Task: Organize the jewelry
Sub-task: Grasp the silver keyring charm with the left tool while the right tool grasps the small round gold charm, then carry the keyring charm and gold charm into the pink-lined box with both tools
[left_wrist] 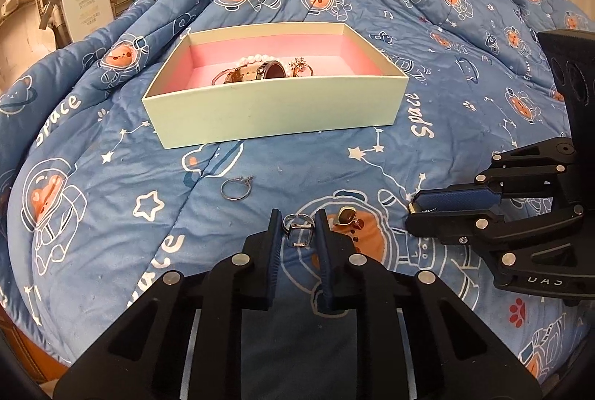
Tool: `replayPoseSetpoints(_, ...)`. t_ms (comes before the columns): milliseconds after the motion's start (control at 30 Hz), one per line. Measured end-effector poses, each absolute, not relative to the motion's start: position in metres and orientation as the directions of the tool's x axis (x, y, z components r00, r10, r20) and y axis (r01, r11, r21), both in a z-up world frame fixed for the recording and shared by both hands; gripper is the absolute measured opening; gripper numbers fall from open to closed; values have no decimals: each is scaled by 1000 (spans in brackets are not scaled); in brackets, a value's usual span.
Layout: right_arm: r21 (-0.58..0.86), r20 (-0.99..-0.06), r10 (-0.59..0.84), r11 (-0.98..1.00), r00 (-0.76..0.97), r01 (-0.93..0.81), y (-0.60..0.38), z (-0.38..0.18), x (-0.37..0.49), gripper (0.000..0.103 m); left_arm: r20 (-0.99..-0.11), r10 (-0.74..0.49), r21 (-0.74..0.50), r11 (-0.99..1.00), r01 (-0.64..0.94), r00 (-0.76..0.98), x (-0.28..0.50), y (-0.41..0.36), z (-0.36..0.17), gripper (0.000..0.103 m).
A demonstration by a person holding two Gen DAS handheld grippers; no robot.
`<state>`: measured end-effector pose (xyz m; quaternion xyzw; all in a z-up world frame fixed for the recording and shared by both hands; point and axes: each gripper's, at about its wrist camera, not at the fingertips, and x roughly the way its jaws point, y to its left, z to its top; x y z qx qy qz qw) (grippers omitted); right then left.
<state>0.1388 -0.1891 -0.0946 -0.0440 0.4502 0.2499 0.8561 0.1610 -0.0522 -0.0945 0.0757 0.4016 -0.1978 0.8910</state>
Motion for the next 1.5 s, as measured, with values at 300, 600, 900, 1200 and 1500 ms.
replayPoseSetpoints(300,188,-792,412,866,450,-462,-194,-88,136,14,-738,-333,-98,914,394,588,147,-41,-82,19)
replayPoseSetpoints(600,258,-767,481,837,425,-482,-194,-65,135,14,-716,-389,-161,900,405,580,143,-36,-61,19)
replayPoseSetpoints(900,271,-742,507,825,439,-496,-191,-42,146,14,-691,-407,-151,890,431,597,153,-42,-41,19)
replayPoseSetpoints(1200,228,-728,497,825,472,-516,-188,-25,163,14,-675,-395,-117,891,439,623,173,-45,-24,19)
replayPoseSetpoints(1500,177,-712,468,841,523,-512,-187,-12,190,14,-680,-351,-93,912,400,644,213,-36,-17,19)
